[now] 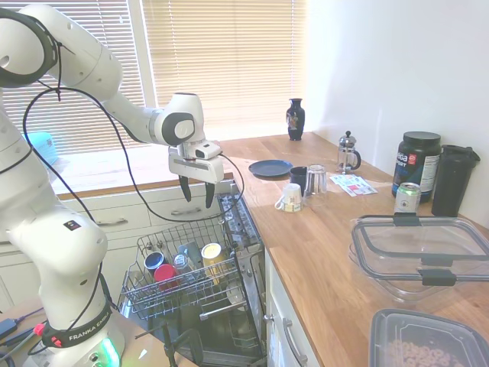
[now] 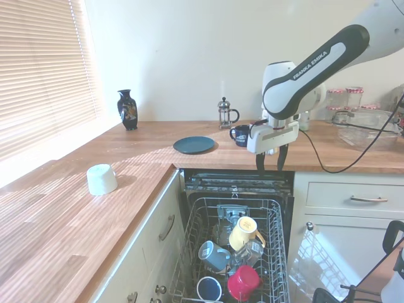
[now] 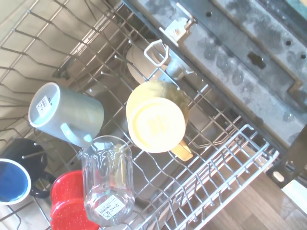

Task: Move the gray mug from the dishwasher to the counter

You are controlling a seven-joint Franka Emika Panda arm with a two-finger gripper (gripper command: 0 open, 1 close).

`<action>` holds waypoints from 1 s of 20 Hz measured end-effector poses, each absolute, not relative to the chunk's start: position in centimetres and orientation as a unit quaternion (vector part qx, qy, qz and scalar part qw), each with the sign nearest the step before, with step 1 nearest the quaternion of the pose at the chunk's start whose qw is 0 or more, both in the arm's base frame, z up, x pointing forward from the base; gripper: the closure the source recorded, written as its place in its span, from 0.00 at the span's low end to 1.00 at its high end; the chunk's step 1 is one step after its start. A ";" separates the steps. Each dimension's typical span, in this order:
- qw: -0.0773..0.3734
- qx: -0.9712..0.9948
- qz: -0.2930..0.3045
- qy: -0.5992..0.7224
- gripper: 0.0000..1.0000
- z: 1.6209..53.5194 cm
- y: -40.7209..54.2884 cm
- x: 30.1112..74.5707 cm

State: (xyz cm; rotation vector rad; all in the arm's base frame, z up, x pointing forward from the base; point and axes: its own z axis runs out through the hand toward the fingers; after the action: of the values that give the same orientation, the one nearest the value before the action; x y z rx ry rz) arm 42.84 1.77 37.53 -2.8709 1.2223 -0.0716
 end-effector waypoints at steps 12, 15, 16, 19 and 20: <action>-0.059 -0.944 -0.030 0.325 0.00 33.3 11.2 42.0; -0.095 -0.951 -0.030 0.293 0.00 29.4 15.2 41.6; -0.106 -0.953 -0.029 0.283 0.00 28.1 16.2 41.7; -0.137 -0.956 -0.027 0.259 0.00 24.4 18.7 42.9; -0.147 -0.956 -0.025 0.252 0.00 23.0 19.5 43.5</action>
State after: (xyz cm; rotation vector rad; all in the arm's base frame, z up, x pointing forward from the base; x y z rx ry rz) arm 43.50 19.47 23.03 -3.3219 0.8758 -0.0874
